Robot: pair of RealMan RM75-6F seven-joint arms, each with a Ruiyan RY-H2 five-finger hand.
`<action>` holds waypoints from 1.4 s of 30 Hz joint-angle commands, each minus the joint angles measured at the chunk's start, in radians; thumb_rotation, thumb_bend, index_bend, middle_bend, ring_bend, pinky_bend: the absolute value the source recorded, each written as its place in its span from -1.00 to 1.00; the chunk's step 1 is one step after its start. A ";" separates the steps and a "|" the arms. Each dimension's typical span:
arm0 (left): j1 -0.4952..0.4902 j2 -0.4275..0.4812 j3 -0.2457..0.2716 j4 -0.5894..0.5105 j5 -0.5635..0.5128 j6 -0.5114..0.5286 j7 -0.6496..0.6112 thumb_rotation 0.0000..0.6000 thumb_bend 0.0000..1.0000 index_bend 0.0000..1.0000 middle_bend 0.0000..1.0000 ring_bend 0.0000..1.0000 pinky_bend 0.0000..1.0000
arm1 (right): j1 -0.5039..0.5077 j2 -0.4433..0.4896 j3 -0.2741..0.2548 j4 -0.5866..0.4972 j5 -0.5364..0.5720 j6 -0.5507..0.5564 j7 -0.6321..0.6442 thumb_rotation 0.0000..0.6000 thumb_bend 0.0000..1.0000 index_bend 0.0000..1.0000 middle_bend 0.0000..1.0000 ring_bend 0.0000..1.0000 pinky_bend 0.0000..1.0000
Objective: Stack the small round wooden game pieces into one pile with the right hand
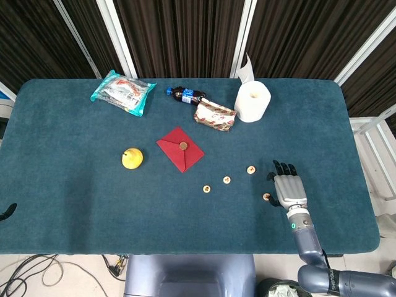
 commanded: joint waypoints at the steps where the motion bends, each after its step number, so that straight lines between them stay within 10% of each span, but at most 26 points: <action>1: 0.000 0.001 0.000 0.000 0.001 0.001 -0.001 1.00 -0.67 -0.78 -1.00 -1.00 -1.00 | -0.011 -0.002 0.002 0.017 0.003 -0.012 0.018 1.00 -0.22 -0.27 -1.00 -1.00 -1.00; 42: 0.002 -0.005 -0.003 -0.006 0.000 0.013 0.014 1.00 -0.67 -0.78 -1.00 -1.00 -1.00 | -0.102 -0.123 0.018 0.140 -0.103 -0.018 0.102 1.00 -0.22 -0.13 -1.00 -1.00 -1.00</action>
